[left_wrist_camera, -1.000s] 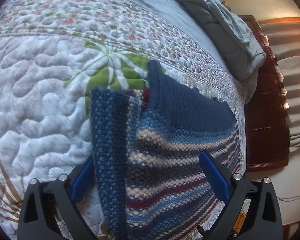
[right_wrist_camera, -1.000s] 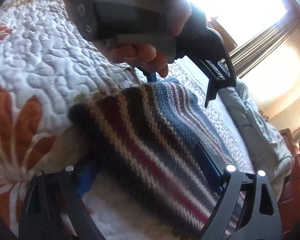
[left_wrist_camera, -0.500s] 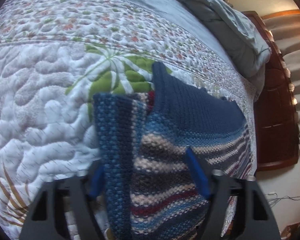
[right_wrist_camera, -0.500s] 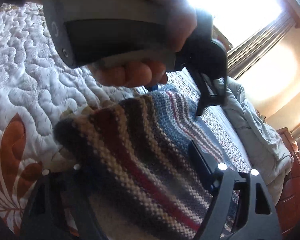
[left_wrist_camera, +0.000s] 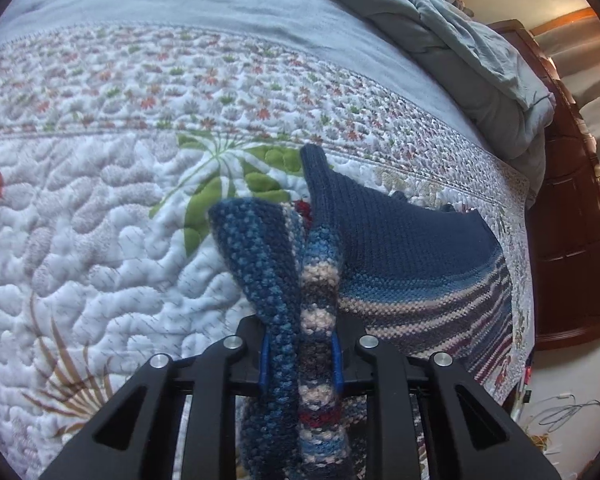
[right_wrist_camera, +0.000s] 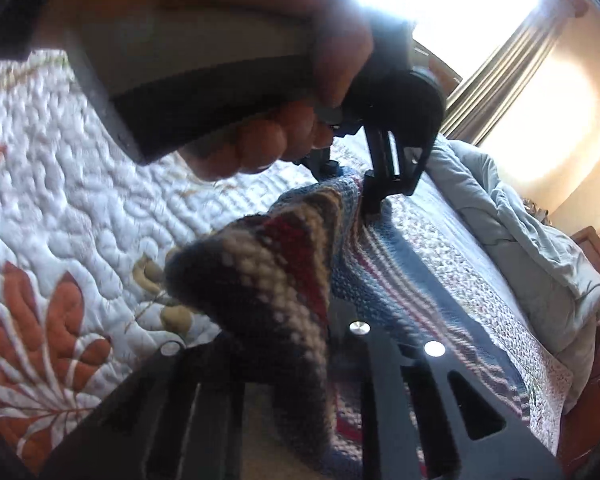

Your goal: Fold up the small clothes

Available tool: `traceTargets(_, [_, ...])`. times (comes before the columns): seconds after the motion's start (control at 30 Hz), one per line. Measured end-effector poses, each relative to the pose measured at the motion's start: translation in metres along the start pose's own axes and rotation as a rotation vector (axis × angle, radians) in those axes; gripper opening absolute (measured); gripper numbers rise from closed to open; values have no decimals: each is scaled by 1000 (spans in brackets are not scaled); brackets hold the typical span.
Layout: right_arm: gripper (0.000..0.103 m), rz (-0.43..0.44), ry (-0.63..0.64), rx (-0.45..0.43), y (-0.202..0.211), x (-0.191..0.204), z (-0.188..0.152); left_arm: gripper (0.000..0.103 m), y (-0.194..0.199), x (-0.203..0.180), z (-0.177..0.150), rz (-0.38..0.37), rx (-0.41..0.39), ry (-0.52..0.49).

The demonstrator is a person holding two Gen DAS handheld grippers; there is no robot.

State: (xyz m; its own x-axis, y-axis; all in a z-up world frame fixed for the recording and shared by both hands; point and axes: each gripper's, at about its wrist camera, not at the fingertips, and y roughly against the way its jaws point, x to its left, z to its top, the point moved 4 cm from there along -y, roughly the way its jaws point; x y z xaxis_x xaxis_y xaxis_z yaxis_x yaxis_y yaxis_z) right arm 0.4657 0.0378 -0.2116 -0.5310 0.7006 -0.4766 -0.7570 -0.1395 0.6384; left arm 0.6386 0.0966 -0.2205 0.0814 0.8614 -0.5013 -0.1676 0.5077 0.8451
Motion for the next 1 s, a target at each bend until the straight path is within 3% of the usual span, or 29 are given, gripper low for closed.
traceTargets(0.5, [11,28,-258,-93,60,-93,-5,20,41,-115,17,164,-42,-83])
traceTargets(1.0, [11,38,-431,-155,91,-157,-26,20,39,-202,28,254,-56,-172])
